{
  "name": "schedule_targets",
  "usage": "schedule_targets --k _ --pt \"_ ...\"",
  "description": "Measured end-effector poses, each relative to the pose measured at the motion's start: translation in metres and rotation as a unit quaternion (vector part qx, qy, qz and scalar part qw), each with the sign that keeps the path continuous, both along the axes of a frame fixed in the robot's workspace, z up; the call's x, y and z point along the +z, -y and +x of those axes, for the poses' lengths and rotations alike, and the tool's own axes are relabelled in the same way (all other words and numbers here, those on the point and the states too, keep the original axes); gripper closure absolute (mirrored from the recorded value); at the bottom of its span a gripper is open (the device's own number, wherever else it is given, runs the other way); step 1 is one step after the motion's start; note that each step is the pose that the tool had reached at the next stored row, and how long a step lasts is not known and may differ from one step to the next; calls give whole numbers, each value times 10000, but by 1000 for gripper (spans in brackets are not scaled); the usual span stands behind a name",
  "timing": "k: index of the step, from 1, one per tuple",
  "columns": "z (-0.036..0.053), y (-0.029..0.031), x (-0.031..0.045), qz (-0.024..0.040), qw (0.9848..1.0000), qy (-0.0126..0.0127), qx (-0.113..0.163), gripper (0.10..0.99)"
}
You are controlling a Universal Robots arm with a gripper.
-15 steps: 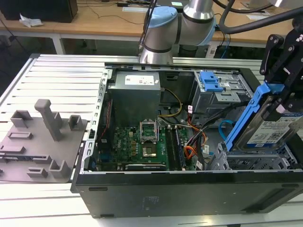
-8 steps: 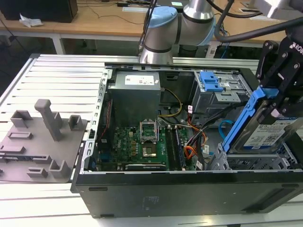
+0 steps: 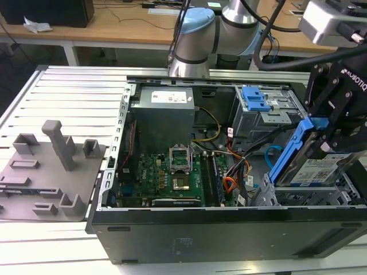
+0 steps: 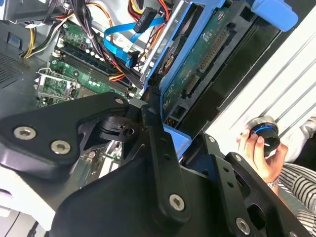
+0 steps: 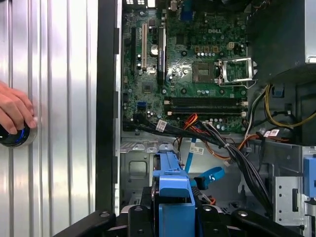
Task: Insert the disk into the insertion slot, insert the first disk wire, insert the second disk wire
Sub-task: 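Insert the disk into the insertion slot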
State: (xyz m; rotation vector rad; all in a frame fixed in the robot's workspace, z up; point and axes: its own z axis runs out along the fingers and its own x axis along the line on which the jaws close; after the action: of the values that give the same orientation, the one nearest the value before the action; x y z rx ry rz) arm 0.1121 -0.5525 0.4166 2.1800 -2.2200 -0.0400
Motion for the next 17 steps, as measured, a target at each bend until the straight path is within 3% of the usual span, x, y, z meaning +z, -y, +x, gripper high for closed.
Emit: schedule_targets --k 17 --pt "0 0 -151 0 10000 0 0 722"
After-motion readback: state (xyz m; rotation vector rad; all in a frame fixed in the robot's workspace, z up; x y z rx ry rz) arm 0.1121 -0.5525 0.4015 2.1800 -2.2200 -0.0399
